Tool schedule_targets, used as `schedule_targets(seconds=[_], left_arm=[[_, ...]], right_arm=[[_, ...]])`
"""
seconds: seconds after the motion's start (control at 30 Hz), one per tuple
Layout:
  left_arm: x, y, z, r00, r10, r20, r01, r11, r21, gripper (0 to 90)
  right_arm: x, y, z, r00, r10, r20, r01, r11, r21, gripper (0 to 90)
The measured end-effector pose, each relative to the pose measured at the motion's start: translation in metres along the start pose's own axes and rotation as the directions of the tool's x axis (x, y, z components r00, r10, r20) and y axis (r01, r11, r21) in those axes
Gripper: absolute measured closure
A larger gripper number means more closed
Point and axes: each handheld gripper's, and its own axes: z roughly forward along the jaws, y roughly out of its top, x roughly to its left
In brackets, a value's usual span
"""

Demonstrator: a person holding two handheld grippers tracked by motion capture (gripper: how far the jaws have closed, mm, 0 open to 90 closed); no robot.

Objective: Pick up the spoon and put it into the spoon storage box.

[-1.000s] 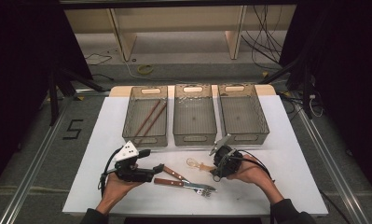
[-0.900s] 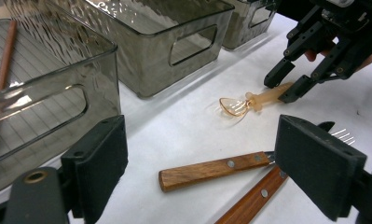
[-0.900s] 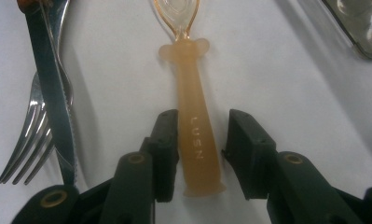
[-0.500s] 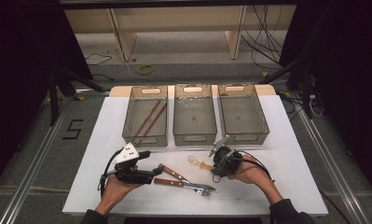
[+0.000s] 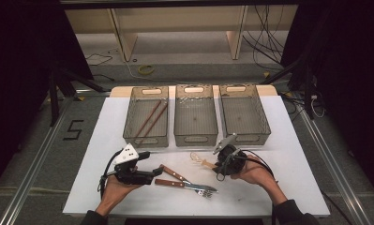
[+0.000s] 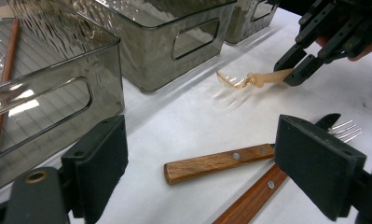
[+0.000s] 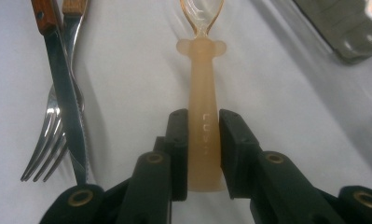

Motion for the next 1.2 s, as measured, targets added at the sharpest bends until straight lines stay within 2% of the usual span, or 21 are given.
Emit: schedule_targets(seconds=[0.3,0.43,0.7,0.97,1.2], left_arm=[[-0.001,-0.001,0.001,1.0,-0.001,0.002,0.001,1.0,-0.005,16.8],[-0.001,-0.001,0.001,1.0,0.004,0.004,-0.004,1.0,0.008,16.8],[-0.002,-0.001,0.001,1.0,0.004,0.008,-0.005,1.0,0.004,16.8],[-0.002,-0.001,0.001,1.0,0.004,0.004,-0.004,1.0,0.003,16.8],[0.0,-0.001,0.0,1.0,-0.005,-0.006,0.005,1.0,-0.006,16.8]], right_arm=[[0.0,0.0,-0.006,0.9999,0.011,0.0,-0.011,0.998,-0.054,75.0],[0.0,0.0,-0.01,0.9995,0.03,-0.014,-0.031,0.996,-0.084,75.0],[0.0,0.001,-0.018,0.9981,0.048,-0.038,-0.053,0.989,-0.14,75.1],[0.0,0.005,-0.026,0.9995,0.031,-0.005,-0.031,0.982,-0.187,75.2],[-0.004,0.012,-0.042,0.9988,0.041,0.029,-0.033,0.969,-0.246,75.2]])
